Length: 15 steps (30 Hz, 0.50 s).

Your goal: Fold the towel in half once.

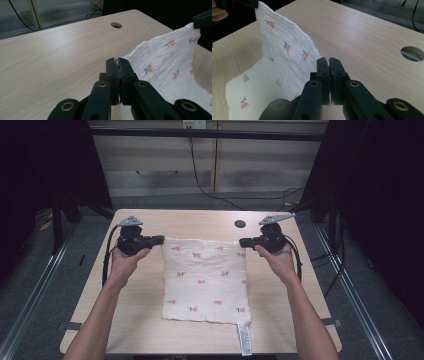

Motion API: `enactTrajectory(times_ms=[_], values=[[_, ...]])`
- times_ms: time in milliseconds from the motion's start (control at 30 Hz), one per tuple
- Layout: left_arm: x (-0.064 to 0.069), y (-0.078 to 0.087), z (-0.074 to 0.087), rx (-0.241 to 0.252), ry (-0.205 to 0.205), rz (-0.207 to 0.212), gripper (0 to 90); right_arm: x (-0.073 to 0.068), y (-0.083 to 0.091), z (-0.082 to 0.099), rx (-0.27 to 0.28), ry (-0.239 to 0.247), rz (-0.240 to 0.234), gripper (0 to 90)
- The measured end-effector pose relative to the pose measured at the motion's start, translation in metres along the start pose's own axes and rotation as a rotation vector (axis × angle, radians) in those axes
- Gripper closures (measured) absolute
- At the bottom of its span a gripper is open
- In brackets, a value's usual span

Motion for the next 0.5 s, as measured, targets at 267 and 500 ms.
enactTrajectory(times_ms=[267, 500], values=[[0.006, 0.004, 0.002, 0.012, 0.000, 0.019, 88.2, -0.006, 0.001, 0.002, 0.019, 0.011, -0.007, 87.6], [0.012, 0.014, 0.017, 0.013, -0.013, 0.026, 88.2, -0.014, 0.010, 0.018, 0.013, 0.031, -0.023, 87.6]])
Point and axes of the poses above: each handheld gripper's, and its own axes: y roughly backward along the jaws, z roughly out of its underside, x roughly to its right, the point moved 2 cm from there along -y, roughly forward along the jaws, and after that the axes turned 9 degrees about x, right-handed, at the moved point
